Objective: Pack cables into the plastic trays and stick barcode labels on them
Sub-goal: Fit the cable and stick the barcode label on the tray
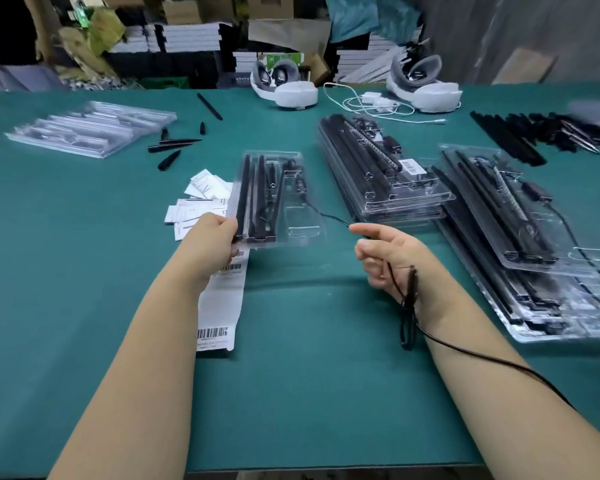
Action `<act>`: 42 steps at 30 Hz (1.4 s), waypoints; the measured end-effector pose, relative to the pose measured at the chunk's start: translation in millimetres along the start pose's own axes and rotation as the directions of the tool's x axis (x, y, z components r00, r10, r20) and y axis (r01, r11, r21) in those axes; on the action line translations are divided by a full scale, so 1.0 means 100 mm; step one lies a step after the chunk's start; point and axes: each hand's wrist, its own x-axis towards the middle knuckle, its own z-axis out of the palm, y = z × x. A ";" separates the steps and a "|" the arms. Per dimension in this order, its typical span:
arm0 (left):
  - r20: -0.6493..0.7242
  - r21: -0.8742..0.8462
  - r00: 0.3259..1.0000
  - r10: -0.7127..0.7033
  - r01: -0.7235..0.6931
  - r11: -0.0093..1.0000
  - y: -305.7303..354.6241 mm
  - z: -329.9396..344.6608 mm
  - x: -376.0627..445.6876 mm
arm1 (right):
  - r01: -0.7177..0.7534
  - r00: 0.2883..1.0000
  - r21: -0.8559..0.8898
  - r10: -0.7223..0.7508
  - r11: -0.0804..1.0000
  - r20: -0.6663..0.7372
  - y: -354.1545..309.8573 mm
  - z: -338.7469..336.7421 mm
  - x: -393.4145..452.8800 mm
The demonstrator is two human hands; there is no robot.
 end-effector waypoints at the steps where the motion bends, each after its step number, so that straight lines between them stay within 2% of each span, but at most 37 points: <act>1: -0.014 0.052 1.000 -0.001 0.001 0.999 0.00 0.02 0.00 | 0.049 0.998 -0.110 -0.054 0.993 -0.041 0.01 0.04 -0.02; 3: -0.082 0.207 0.996 0.021 -0.004 0.978 -0.01 0.02 -0.01 | 0.136 0.981 -0.357 -0.175 0.924 -0.078 0.04 0.10 -0.06; 5: -0.129 0.435 0.987 0.091 -0.026 0.900 -0.03 0.00 -0.02 | 0.177 0.961 -0.622 -0.270 0.763 -0.058 0.10 0.16 -0.09; 6: -0.142 0.509 0.983 0.114 -0.026 0.861 -0.03 -0.01 -0.03 | 0.178 0.956 -0.693 -0.290 0.699 -0.047 0.13 0.19 -0.10; 9: -0.204 0.560 0.968 0.148 -0.009 0.828 0.00 0.01 -0.07 | 0.054 0.960 -0.756 -0.241 0.652 -0.140 0.16 0.19 -0.08; 11: -0.194 0.523 0.951 0.242 -0.109 0.845 0.09 0.10 -0.15 | -0.036 0.963 -0.813 -0.196 0.582 -0.183 0.15 0.16 -0.07; 12: -0.140 0.484 0.939 0.314 -0.211 0.849 0.13 0.17 -0.20 | -0.042 0.964 -0.829 -0.196 0.557 -0.181 0.15 0.16 -0.07; 14: 0.090 0.423 0.890 0.446 -0.440 0.792 0.23 0.30 -0.35 | -0.021 0.960 -0.831 -0.222 0.555 -0.173 0.15 0.17 -0.06; 16: 0.368 0.403 0.795 0.483 -0.604 0.688 0.32 0.44 -0.52 | -0.012 0.947 -0.805 -0.250 0.593 -0.199 0.14 0.18 -0.04; 17: 0.456 0.385 0.746 0.486 -0.657 0.648 0.35 0.49 -0.60 | -0.013 0.941 -0.789 -0.260 0.615 -0.218 0.13 0.18 -0.03; 18: 0.497 0.354 0.713 0.495 -0.687 0.634 0.37 0.54 -0.65 | -0.018 0.936 -0.770 -0.261 0.638 -0.238 0.12 0.17 -0.02; 20: 0.495 0.279 0.690 0.529 -0.702 0.655 0.40 0.61 -0.72 | -0.031 0.925 -0.738 -0.260 0.674 -0.277 0.12 0.16 0.00; 23: 0.523 0.200 0.721 0.454 -0.622 0.758 0.40 0.71 -0.77 | -0.051 0.910 -0.744 -0.276 0.666 -0.309 0.14 0.16 0.02; 26: 0.519 0.219 0.753 0.403 -0.574 0.789 0.39 0.82 -0.77 | -0.058 0.908 -0.733 -0.269 0.678 -0.321 0.15 0.18 0.05; 28: 0.511 0.155 0.763 0.395 -0.534 0.831 0.39 0.84 -0.75 | -0.060 0.905 -0.726 -0.270 0.685 -0.329 0.15 0.18 0.06; 31: 0.478 -0.060 0.811 0.336 -0.352 0.934 0.41 0.75 -0.69 | 0.004 0.915 -0.587 -0.240 0.809 -0.324 0.15 0.19 0.04; 33: 0.445 -0.208 0.851 0.280 -0.206 0.956 0.44 0.68 -0.65 | 0.045 0.919 -0.479 -0.225 0.877 -0.325 0.13 0.21 0.03; 36: 0.386 -0.432 0.907 0.167 0.018 0.902 0.46 0.61 -0.57 | 0.093 0.919 -0.438 -0.247 0.894 -0.308 0.11 0.23 0.01; 39: 0.336 -0.647 0.942 -0.020 0.246 0.721 0.46 0.52 -0.47 | 0.041 0.944 -0.422 -0.173 0.906 -0.279 0.11 0.24 0.01; 42: 0.223 -0.736 0.962 -0.161 0.274 0.619 0.42 0.38 -0.34 | -0.070 0.964 -0.216 0.011 0.974 -0.266 0.08 0.24 0.03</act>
